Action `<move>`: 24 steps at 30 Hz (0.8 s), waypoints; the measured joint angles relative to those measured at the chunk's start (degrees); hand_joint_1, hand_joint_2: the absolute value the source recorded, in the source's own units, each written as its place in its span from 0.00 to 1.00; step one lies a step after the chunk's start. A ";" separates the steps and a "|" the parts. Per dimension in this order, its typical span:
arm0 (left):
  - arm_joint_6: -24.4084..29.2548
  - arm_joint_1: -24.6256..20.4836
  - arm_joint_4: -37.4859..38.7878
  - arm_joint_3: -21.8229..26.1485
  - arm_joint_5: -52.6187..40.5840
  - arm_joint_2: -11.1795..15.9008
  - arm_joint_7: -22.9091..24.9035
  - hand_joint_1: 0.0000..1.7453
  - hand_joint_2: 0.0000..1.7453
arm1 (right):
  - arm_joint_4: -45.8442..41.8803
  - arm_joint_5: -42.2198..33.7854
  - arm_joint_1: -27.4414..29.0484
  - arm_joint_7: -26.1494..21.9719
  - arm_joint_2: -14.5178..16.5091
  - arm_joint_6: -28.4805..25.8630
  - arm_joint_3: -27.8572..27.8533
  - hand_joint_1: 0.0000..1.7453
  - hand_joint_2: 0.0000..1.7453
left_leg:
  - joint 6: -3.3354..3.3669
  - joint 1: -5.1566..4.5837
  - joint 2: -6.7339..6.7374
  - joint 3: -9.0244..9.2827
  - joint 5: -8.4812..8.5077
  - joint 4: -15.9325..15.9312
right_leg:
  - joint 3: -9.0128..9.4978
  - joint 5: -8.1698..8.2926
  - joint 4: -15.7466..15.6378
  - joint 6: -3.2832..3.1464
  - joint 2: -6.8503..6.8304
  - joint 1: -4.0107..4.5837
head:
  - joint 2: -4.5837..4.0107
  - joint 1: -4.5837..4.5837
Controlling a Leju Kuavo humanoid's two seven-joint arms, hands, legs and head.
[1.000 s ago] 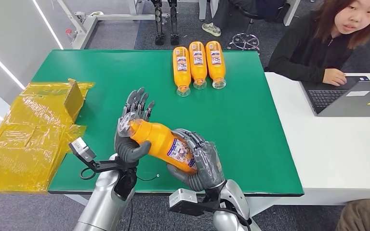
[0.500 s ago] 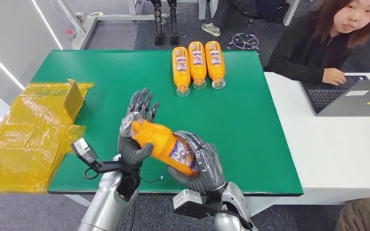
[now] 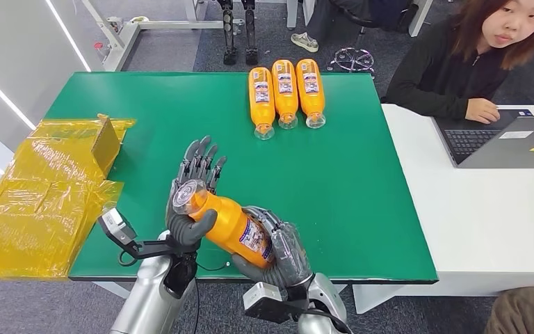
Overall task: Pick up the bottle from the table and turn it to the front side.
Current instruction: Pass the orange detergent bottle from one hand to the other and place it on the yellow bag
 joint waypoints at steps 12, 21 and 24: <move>-0.78 0.87 -1.28 -0.86 0.16 0.03 0.00 1.00 1.00 | -2.47 1.11 2.32 1.17 -0.53 -2.68 0.29 1.00 1.00 | -0.03 0.00 0.02 0.00 -0.02 -0.01 | -0.02 -0.01 0.00 -0.01 0.01 0.00 | 0.00 -0.01; -0.64 0.96 -1.53 -1.15 0.44 0.31 0.00 1.00 1.00 | -2.61 2.07 2.38 1.19 -0.84 -4.34 1.02 0.00 1.00 | -0.03 0.00 0.03 -0.01 -0.02 -0.01 | -0.02 -0.01 0.00 -0.01 0.02 0.00 | -0.01 0.00; -0.48 0.93 -1.63 -1.15 0.46 0.37 0.00 1.00 1.00 | -2.70 2.25 2.36 1.15 -0.85 -4.51 1.40 0.00 1.00 | -0.03 0.00 0.02 -0.01 -0.02 -0.01 | -0.02 -0.01 0.00 -0.01 0.01 0.00 | -0.01 -0.01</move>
